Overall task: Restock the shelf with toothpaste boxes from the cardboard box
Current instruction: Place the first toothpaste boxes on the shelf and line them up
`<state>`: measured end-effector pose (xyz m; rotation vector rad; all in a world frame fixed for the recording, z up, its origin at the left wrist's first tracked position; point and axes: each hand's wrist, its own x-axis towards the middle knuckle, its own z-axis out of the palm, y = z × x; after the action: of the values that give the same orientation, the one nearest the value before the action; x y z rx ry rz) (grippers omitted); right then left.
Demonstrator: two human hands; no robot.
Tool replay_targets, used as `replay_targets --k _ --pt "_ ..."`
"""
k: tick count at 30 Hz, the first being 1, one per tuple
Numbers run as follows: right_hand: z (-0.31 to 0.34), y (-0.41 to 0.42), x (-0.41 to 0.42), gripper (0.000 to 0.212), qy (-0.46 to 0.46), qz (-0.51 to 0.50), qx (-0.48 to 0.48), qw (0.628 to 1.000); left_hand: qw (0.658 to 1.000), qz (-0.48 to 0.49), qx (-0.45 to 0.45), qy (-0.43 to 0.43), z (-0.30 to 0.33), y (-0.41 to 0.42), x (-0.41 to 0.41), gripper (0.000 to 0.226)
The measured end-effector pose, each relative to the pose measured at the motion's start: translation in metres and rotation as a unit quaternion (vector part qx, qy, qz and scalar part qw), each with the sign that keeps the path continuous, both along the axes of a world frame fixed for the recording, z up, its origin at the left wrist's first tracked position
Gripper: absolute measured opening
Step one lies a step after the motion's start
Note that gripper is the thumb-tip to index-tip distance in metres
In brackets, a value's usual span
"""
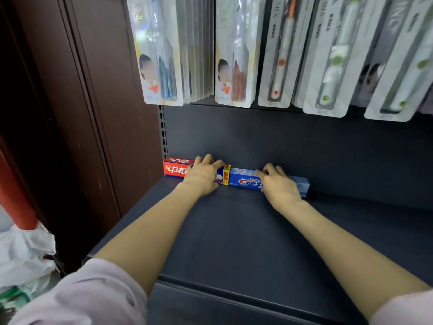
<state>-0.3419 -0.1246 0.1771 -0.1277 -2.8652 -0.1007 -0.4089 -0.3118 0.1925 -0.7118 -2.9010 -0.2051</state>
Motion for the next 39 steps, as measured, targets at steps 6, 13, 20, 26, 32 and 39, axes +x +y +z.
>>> replay_targets --k 6,13,20,26,32,39 --pt "0.023 -0.001 0.034 0.050 0.007 0.024 -0.160 0.987 0.995 0.015 0.075 0.058 0.006 0.007 0.041 0.041" --pt "0.035 -0.002 0.124 0.029 0.031 -0.003 -0.256 0.966 0.983 -0.059 0.173 -0.032 0.012 0.019 0.119 0.024" --pt "0.033 0.017 0.256 0.020 0.049 -0.083 -0.264 0.960 0.956 -0.186 0.208 -0.089 0.013 0.062 0.222 0.004" --pt "0.012 0.056 0.370 0.020 0.025 -0.174 -0.242 0.954 0.922 -0.312 0.173 -0.150 -0.002 0.121 0.321 0.010" --pt "-0.056 0.121 0.461 0.022 -0.092 -0.239 -0.229 0.939 0.909 -0.331 0.080 -0.238 -0.068 0.191 0.398 0.014" --pt "-0.139 0.209 0.522 0.027 -0.159 -0.244 -0.254 0.922 0.940 -0.230 0.010 -0.250 -0.158 0.267 0.445 0.028"
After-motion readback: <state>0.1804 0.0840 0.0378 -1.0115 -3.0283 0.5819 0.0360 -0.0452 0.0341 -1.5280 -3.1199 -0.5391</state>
